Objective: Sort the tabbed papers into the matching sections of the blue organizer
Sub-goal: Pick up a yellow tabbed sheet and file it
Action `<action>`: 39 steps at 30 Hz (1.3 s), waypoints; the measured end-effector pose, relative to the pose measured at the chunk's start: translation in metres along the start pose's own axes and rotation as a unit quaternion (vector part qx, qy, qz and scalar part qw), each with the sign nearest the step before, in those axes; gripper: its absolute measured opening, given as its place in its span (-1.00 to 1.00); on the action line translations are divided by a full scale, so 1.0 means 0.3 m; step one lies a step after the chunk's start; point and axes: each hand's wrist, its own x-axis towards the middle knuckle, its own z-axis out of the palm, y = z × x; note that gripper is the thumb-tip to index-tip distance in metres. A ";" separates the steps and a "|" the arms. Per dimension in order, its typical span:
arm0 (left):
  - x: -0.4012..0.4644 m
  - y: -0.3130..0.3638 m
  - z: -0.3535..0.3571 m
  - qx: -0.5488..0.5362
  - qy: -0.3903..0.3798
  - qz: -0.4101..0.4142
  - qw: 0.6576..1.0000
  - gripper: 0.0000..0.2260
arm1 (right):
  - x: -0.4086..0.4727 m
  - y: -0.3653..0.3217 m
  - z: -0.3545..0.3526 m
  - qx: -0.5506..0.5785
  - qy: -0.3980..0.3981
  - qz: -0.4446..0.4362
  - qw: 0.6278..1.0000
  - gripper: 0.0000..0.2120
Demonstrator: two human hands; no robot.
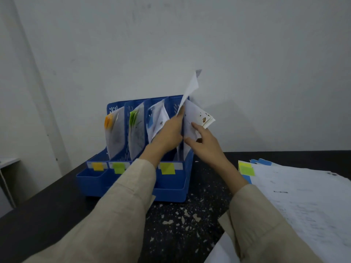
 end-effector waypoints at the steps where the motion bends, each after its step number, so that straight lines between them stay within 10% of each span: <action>1: -0.009 -0.019 0.025 0.008 -0.010 0.012 1.000 -0.40 | 0.002 0.001 -0.001 0.000 0.003 -0.003 1.000 -0.44; 8: -0.096 -0.120 0.104 0.097 -0.124 -0.039 0.987 -0.28 | 0.001 0.000 -0.005 0.010 0.003 0.011 1.000 -0.45; 21: -0.081 -0.053 0.023 0.316 -0.039 -0.042 0.947 -0.38 | 0.006 0.006 -0.007 -0.009 0.007 0.003 1.000 -0.45; 30: -0.060 -0.085 0.130 0.009 -0.150 -0.100 0.983 -0.59 | 0.002 0.005 -0.005 0.004 0.007 0.003 1.000 -0.47; 39: -0.149 -0.092 0.181 -0.161 0.141 0.024 0.977 -0.49 | 0.001 0.012 -0.003 -0.006 0.012 -0.036 0.999 -0.48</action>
